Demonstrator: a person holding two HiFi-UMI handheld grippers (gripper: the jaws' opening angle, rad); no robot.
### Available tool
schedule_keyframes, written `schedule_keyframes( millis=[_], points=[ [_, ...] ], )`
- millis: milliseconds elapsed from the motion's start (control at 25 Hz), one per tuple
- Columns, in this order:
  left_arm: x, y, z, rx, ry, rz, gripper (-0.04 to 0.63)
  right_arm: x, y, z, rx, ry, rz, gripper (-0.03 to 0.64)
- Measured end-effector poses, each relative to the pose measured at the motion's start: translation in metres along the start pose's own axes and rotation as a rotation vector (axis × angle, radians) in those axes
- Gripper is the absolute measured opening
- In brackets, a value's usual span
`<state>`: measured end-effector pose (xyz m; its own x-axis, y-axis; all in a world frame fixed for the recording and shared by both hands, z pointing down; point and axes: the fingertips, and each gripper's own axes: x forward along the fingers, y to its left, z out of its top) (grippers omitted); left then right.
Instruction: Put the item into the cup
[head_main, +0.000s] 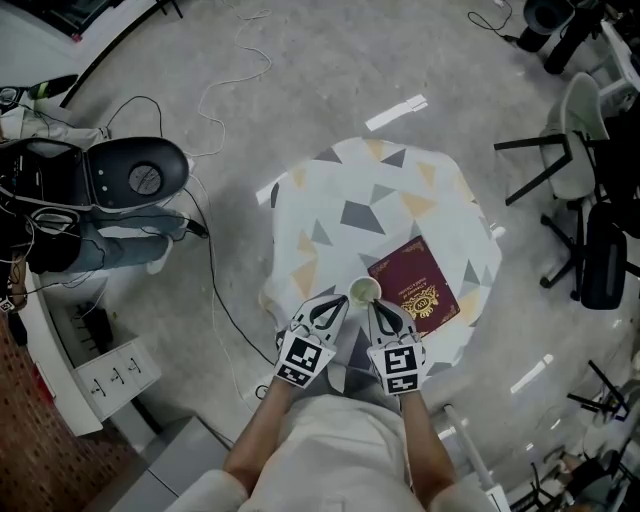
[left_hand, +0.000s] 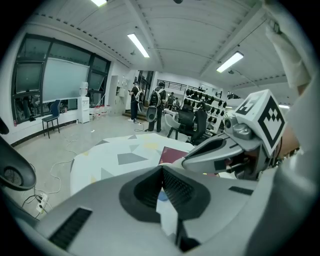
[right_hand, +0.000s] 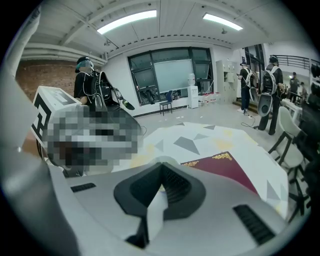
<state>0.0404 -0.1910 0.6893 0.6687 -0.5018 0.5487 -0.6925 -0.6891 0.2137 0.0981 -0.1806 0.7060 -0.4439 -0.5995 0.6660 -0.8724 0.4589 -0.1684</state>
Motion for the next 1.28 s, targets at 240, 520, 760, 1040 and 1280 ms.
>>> schedule_keyframes(
  millis=[240,520,760,1040,1280],
  points=[
    [0.005,-0.001,-0.001,-0.001,0.009,-0.009,0.012,0.008,0.003,-0.006,0.009,0.015,0.025,0.006],
    [0.012,-0.002,-0.004,0.001,0.021,-0.025,0.012,0.018,0.005,-0.014,0.006,0.051,0.037,0.006],
    [0.014,-0.001,-0.006,0.007,0.031,-0.028,0.012,0.024,0.005,-0.017,0.002,0.078,0.038,0.006],
    [0.014,0.0,-0.007,0.006,0.037,-0.035,0.012,0.031,0.006,-0.023,-0.004,0.118,0.035,0.006],
    [0.015,-0.001,-0.013,0.003,0.051,-0.042,0.012,0.035,0.008,-0.023,-0.006,0.121,0.032,0.006]
  ],
)
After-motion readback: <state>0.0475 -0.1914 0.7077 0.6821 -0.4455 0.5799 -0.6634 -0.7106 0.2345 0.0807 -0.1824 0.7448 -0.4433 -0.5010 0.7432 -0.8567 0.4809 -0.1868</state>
